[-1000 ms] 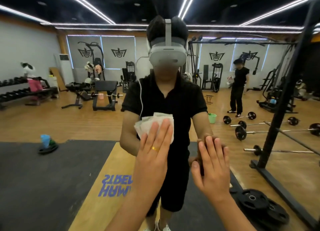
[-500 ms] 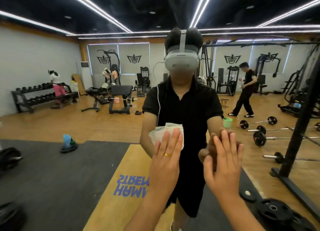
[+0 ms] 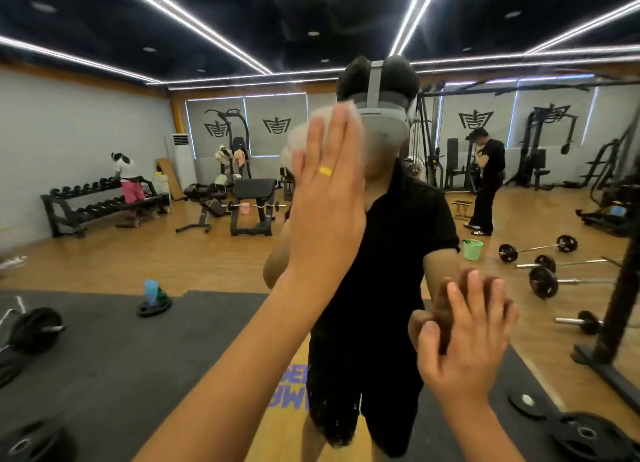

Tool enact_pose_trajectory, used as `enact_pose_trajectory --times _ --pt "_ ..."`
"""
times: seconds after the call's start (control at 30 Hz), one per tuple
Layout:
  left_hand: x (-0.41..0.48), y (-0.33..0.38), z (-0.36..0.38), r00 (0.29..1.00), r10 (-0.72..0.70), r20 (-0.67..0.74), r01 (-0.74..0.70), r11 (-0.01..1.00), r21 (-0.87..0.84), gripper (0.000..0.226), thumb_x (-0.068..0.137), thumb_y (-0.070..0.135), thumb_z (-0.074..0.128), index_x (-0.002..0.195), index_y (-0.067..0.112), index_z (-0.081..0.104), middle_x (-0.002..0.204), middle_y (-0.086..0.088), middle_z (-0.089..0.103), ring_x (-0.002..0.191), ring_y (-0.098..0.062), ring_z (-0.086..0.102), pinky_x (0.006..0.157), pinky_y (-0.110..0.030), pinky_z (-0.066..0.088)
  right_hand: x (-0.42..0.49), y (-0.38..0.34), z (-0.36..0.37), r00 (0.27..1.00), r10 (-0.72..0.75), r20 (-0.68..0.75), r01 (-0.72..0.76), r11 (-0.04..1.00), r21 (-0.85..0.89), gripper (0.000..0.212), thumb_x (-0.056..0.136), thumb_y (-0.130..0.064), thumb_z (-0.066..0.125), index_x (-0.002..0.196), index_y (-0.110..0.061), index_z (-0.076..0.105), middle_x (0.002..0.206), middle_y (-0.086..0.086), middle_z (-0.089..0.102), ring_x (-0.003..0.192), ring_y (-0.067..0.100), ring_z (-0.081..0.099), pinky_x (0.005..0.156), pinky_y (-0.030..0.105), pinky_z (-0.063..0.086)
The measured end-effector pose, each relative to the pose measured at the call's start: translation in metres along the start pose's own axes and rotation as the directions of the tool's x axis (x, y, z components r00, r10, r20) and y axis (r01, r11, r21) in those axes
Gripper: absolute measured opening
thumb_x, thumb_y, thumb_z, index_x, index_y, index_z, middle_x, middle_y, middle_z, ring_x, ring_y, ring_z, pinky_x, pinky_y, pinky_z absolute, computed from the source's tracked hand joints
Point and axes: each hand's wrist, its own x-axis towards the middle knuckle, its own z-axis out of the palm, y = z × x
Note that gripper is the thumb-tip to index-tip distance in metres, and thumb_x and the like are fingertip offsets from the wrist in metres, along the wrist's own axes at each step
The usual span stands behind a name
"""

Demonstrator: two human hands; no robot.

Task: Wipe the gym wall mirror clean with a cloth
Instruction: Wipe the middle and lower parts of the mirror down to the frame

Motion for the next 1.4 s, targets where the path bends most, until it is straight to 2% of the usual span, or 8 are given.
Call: enact_pose_trajectory --times 0.2,0.3,0.4,0.53,0.77,1.03,1.27,1.4 --pt "-0.019 0.025 0.016 0.803 0.507 0.311 -0.574 0.799 0.181 0.065 0.098 0.012 0.033 0.163 0.012 0.027 0.171 -0.005 0.021 0.158 -0.024 0.014 0.127 -0.041 0.008 -0.001 0.001 -0.002 1.0 -0.015 0.002 0.015 0.999 -0.042 0.057 0.091 -0.026 0.048 0.144 -0.005 0.044 0.172 -0.005 0.014 0.159 0.027 0.012 0.126 0.057 0.007" --pt "0.004 -0.003 -0.007 0.871 0.458 0.18 -0.484 0.862 0.15 0.067 0.096 0.003 0.045 0.16 0.007 0.03 0.168 -0.013 0.028 0.155 -0.026 0.018 0.124 -0.046 0.023 0.002 -0.001 -0.002 1.0 -0.015 -0.011 0.015 0.999 -0.036 0.058 0.09 -0.026 0.048 0.144 -0.005 0.044 0.172 -0.006 0.015 0.159 0.026 0.012 0.127 0.054 0.007" --pt "0.049 -0.049 -0.046 0.988 0.151 -0.028 -0.147 0.982 0.115 0.066 0.098 0.003 0.046 0.161 0.008 0.027 0.165 -0.017 0.029 0.141 -0.038 0.038 0.104 -0.06 0.051 0.001 -0.003 -0.001 1.0 -0.014 -0.022 0.013 1.0 -0.029 0.058 0.089 -0.026 0.048 0.143 -0.005 0.044 0.172 -0.008 0.015 0.159 0.025 0.012 0.127 0.052 0.007" --pt "0.08 -0.08 -0.069 0.984 -0.079 -0.158 0.088 0.995 0.049 0.059 0.109 0.018 0.034 0.165 0.019 0.018 0.173 -0.005 0.013 0.153 -0.036 0.029 0.115 -0.048 0.045 0.001 -0.003 0.002 1.0 -0.003 -0.02 0.002 0.999 -0.037 0.058 0.089 -0.026 0.048 0.143 -0.005 0.044 0.172 -0.007 0.015 0.159 0.027 0.012 0.128 0.053 0.006" --pt "0.002 -0.023 -0.017 0.954 0.281 0.109 -0.288 0.956 0.062 0.064 0.104 0.005 0.05 0.163 0.01 0.025 0.172 -0.006 0.018 0.16 -0.024 0.006 0.128 -0.043 0.005 0.002 -0.006 0.003 1.0 0.014 -0.024 -0.014 0.999 -0.031 0.057 0.092 -0.026 0.048 0.146 -0.007 0.043 0.172 -0.006 0.016 0.159 0.028 0.013 0.128 0.055 0.007" --pt "0.045 0.007 -0.003 0.989 0.145 -0.005 -0.145 0.989 -0.013 0.067 0.1 -0.003 0.048 0.162 0.007 0.026 0.171 -0.008 0.021 0.159 -0.029 0.007 0.126 -0.043 -0.001 -0.001 -0.007 0.002 1.0 0.025 -0.009 -0.025 1.0 -0.007 0.058 0.092 -0.025 0.048 0.147 -0.008 0.042 0.172 -0.005 0.017 0.159 0.03 0.014 0.127 0.057 0.007" --pt "0.098 0.077 0.04 0.886 0.443 0.134 -0.458 0.88 0.121 0.07 0.097 0.006 0.051 0.162 0.011 0.026 0.171 -0.006 0.021 0.159 -0.026 0.013 0.127 -0.045 0.008 -0.001 -0.005 -0.002 0.999 0.033 0.006 -0.033 0.999 0.009 0.056 0.091 -0.025 0.048 0.144 -0.006 0.045 0.172 -0.007 0.016 0.159 0.028 0.012 0.128 0.053 0.005" --pt "0.089 0.071 0.04 0.904 0.42 0.078 -0.427 0.892 0.147 0.07 0.095 0.005 0.046 0.162 0.009 0.026 0.17 -0.008 0.023 0.158 -0.027 0.015 0.127 -0.044 0.01 0.001 -0.003 -0.002 1.0 0.025 0.006 -0.026 1.0 0.018 0.056 0.092 -0.026 0.048 0.145 -0.007 0.045 0.172 -0.007 0.016 0.159 0.027 0.012 0.128 0.053 0.005"
